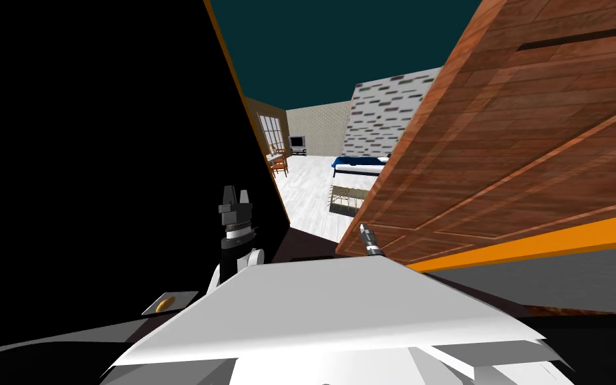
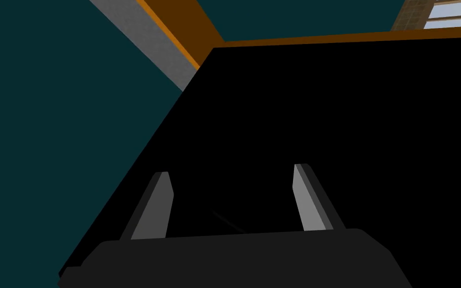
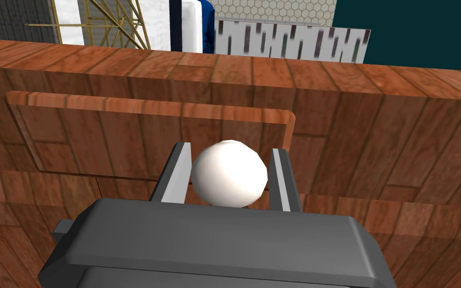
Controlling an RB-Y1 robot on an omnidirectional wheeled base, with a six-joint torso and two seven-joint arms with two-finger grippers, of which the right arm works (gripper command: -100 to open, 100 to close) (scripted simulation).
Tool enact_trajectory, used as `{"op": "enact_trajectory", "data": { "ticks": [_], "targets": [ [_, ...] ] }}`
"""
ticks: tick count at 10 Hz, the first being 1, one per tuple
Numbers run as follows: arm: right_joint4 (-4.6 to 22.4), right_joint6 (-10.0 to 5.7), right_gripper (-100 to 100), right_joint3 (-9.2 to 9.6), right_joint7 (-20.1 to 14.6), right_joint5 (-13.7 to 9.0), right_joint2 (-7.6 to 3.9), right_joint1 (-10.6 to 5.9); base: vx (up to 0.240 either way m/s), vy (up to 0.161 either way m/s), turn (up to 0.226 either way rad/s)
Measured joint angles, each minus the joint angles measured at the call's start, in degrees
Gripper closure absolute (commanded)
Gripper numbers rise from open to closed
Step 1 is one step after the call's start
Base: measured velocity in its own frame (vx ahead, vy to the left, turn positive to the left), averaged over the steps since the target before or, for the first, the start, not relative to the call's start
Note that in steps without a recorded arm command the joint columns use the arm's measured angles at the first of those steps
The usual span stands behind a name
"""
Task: Pull the door open
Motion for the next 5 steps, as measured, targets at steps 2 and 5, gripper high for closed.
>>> {"op": "enact_trajectory", "data": {
  "ticks": [2, 5],
  "targets": [
    [-0.04, -0.26, 100, 0.66, -0.54, 0.23, -0.33, 0.37, -0.123, -0.003, 0.088],
    [-0.82, -2.27, 100, 2.28, -1.81, 0.49, -1.99, 1.99, -0.227, -0.048, 0.130]
  ]
}}
